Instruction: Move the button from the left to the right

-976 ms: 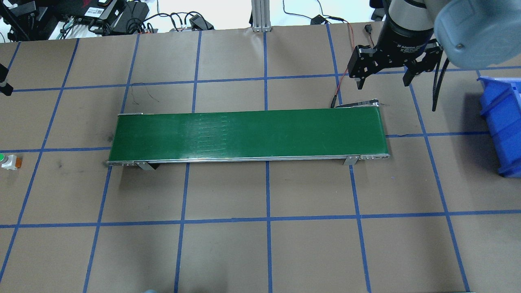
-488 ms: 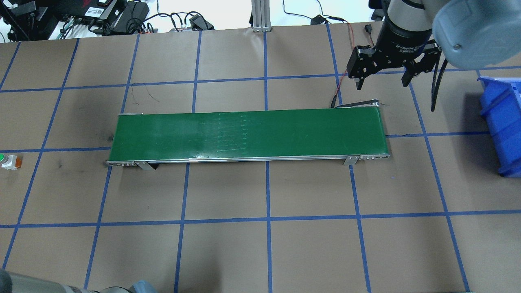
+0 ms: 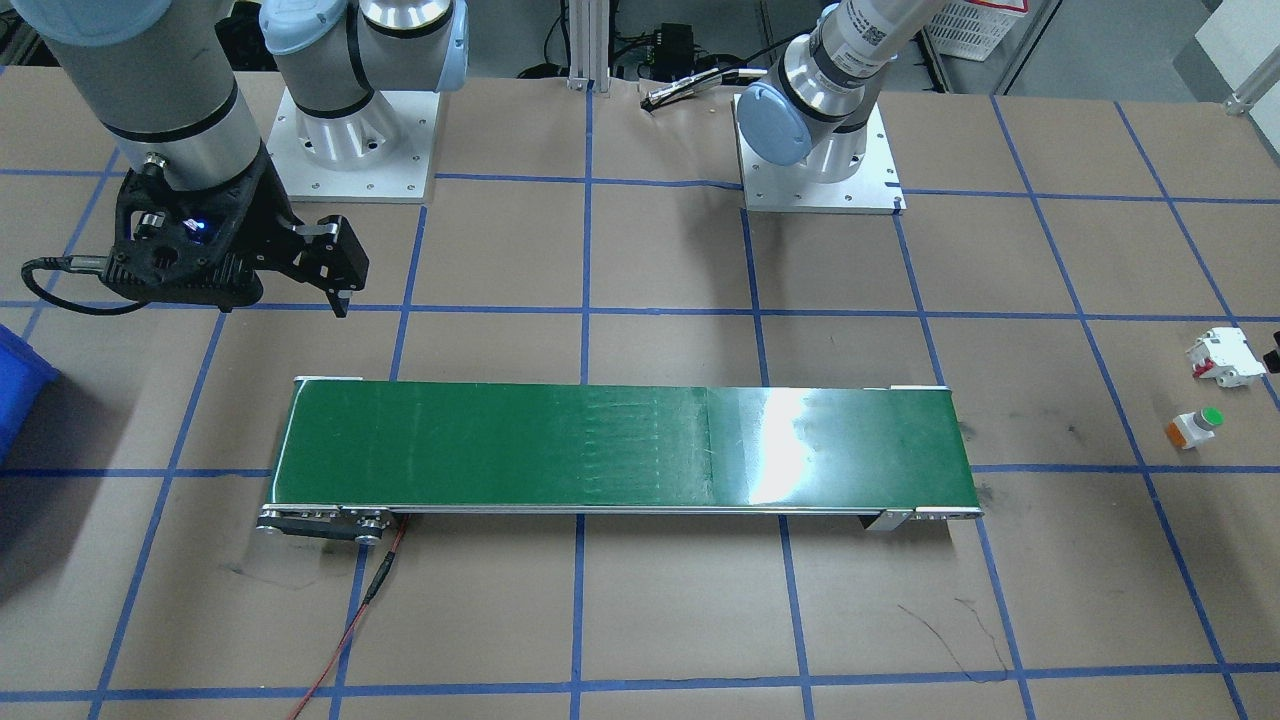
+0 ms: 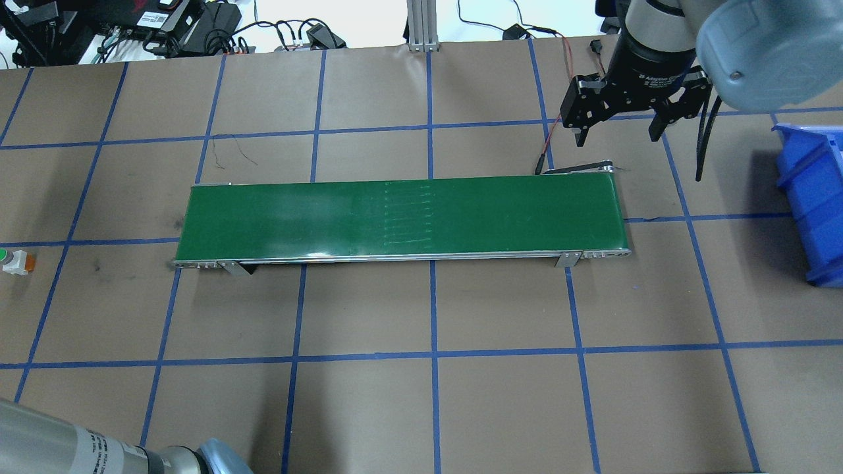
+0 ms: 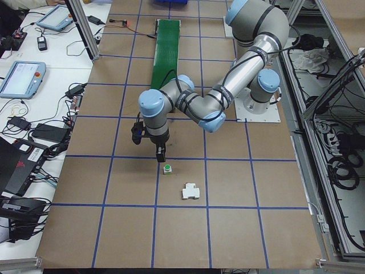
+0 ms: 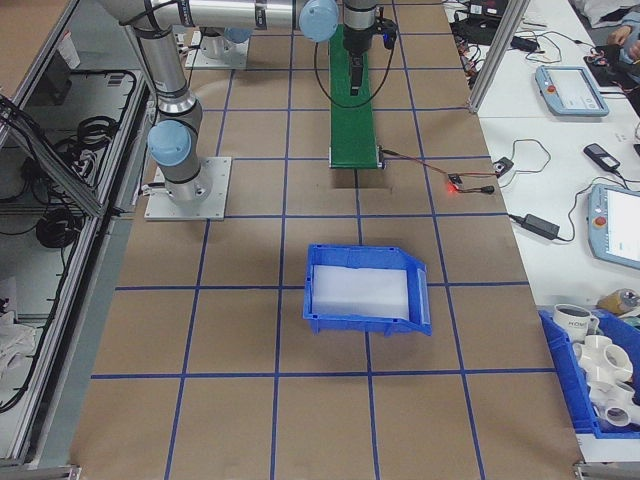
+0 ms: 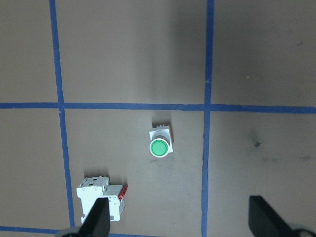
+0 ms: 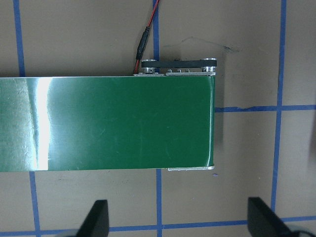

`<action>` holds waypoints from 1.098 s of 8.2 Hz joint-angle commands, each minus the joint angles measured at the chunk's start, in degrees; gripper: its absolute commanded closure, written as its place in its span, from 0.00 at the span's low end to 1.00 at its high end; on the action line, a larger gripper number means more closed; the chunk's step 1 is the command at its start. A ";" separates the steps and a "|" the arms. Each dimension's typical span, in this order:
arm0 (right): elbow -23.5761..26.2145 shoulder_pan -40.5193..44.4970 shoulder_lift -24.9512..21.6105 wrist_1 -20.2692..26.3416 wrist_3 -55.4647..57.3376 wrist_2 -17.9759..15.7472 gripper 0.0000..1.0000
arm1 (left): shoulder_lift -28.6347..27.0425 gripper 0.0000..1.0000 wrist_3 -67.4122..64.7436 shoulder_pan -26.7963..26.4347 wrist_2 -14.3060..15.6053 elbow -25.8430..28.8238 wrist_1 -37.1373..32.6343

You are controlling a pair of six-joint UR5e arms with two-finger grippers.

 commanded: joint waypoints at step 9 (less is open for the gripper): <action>0.09 0.00 0.18 0.33 0.10 0.04 0.00 | -11.99 0.00 -0.07 2.26 0.05 -5.38 9.97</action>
